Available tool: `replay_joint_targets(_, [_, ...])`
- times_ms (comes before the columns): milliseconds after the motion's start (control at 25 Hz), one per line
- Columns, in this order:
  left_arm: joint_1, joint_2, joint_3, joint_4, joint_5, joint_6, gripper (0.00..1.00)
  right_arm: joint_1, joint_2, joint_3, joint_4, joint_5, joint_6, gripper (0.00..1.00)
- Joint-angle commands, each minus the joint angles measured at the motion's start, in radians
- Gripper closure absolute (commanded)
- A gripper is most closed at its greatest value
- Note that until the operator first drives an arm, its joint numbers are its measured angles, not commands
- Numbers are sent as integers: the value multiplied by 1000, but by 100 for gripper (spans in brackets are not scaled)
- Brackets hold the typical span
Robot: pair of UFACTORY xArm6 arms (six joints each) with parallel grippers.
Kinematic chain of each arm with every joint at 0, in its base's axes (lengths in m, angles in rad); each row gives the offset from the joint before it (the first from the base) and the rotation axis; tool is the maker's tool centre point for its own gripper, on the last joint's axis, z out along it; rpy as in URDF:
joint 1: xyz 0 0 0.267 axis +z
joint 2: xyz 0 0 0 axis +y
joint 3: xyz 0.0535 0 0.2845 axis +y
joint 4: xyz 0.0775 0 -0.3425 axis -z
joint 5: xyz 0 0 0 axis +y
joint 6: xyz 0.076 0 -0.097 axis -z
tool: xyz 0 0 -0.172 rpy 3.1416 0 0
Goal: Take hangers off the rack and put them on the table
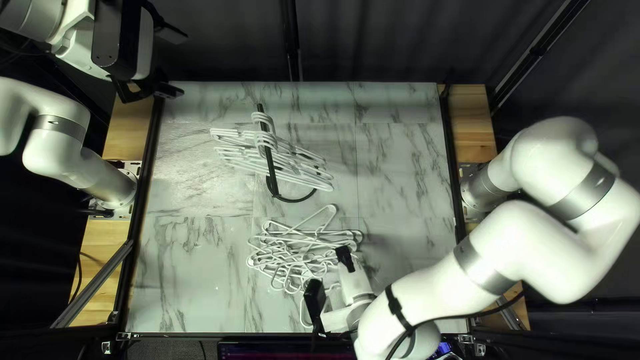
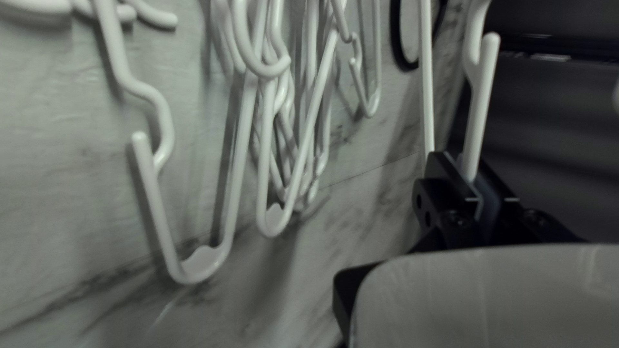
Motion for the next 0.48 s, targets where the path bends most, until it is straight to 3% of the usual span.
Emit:
replay_joint_targets(40, [0,0,0,0,0,0,0,1,6,-7,1,8,-11,100])
replay_joint_targets(280, [0,0,0,0,0,0,0,1,6,-7,1,8,-11,100])
replay_joint_targets(360, [0,0,0,0,0,0,0,-1,-62,91,-28,-87,28,100])
replay_joint_targets(480, [0,0,0,0,0,0,0,14,-113,152,-98,-119,99,100])
